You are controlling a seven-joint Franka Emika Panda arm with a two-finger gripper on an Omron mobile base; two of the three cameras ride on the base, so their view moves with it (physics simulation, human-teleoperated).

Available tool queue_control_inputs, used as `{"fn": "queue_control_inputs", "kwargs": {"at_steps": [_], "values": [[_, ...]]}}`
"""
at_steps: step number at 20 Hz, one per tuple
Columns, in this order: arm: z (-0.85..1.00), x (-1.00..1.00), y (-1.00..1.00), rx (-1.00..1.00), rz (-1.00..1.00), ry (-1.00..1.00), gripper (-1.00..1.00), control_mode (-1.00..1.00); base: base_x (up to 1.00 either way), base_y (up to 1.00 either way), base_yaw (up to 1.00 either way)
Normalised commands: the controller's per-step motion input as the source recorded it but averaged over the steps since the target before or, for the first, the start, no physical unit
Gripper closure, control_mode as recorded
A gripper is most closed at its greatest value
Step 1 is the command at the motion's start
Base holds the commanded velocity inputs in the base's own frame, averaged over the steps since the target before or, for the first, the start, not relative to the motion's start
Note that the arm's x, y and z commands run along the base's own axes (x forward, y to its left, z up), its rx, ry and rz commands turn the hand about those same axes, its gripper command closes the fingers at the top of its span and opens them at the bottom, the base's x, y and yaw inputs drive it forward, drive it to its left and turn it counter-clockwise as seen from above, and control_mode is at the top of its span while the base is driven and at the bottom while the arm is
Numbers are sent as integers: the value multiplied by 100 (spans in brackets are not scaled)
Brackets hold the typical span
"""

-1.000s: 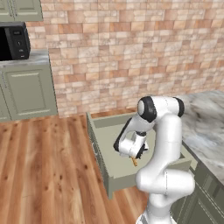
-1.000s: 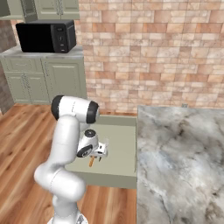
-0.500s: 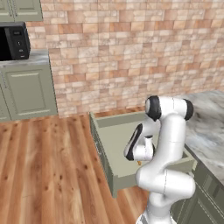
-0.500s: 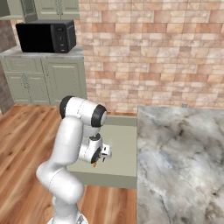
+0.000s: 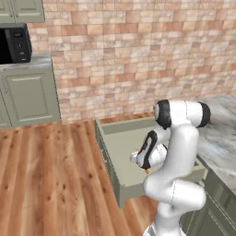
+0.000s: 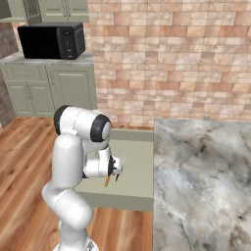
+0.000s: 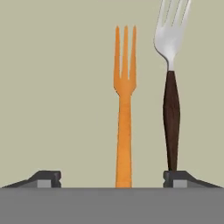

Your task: Organize the utensils by type. Pick up the wooden spoons from the counter and place them in the open cabinet. Then pick up the metallic utensils from the counter and place them in the open drawer.

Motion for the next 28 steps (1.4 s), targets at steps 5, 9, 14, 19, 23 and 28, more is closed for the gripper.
{"fn": "queue_control_inputs", "kwargs": {"at_steps": [5, 9, 14, 19, 23, 28], "values": [[91, 0, 0, -1, -3, 13, -100, -100, 0, 0, 0], [100, 0, -1, 0, -1, 6, -100, -100, 0, 0, 0], [100, 0, -14, 0, 0, 0, -100, -100, 0, 0, 0], [100, 5, -38, 8, 0, 4, -100, -100, 0, 0, 0], [100, 11, -44, 14, 0, 16, -100, -100, 0, 0, 0], [100, 0, -20, 8, 0, 10, -100, -100, 0, 0, 0]]}}
